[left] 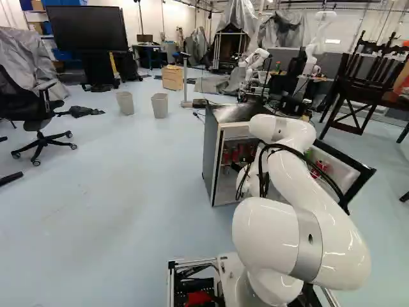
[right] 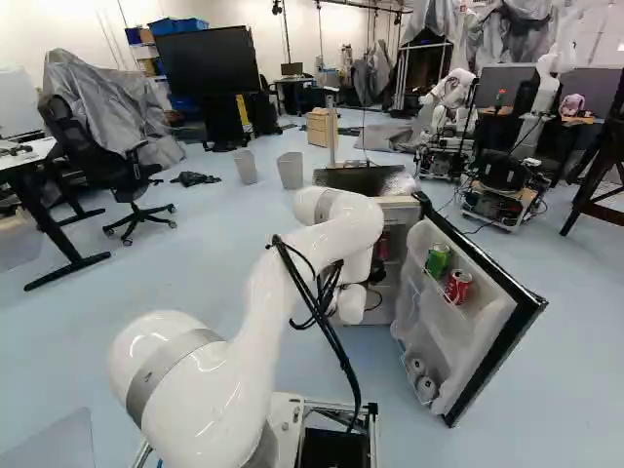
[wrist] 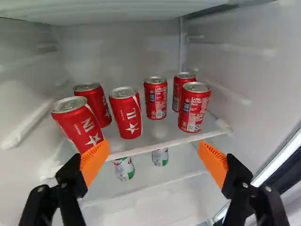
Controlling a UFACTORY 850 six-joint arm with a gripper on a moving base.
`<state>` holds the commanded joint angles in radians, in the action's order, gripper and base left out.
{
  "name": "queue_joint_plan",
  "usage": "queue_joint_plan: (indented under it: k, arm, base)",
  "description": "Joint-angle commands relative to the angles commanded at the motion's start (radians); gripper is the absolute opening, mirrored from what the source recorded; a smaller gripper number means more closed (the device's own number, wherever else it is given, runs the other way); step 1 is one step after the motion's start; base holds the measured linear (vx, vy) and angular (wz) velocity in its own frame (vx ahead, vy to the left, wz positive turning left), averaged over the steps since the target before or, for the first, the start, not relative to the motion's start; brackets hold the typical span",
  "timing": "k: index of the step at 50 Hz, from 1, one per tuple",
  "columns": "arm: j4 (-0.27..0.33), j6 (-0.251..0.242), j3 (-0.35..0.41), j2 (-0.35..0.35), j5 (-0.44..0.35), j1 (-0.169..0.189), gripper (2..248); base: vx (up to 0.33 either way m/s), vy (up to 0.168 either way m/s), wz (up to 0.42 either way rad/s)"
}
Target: Grab a drink from the fridge
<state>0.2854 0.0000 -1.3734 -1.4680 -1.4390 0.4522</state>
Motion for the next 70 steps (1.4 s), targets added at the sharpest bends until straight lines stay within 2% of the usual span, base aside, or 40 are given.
queue_joint_plan:
  k: [17, 37, 70]
  arm:
    - [0.000, 0.000, -0.058, -0.028, 0.000, 0.013, 247]
    - [0.000, 0.000, -0.086, -0.015, 0.000, 0.027, 247]
    - [0.000, 0.000, -0.214, -0.081, 0.000, 0.039, 247]
  base:
    - [0.000, 0.000, 0.000]
    - [0.000, 0.000, 0.000]
    - [0.000, 0.000, 0.000]
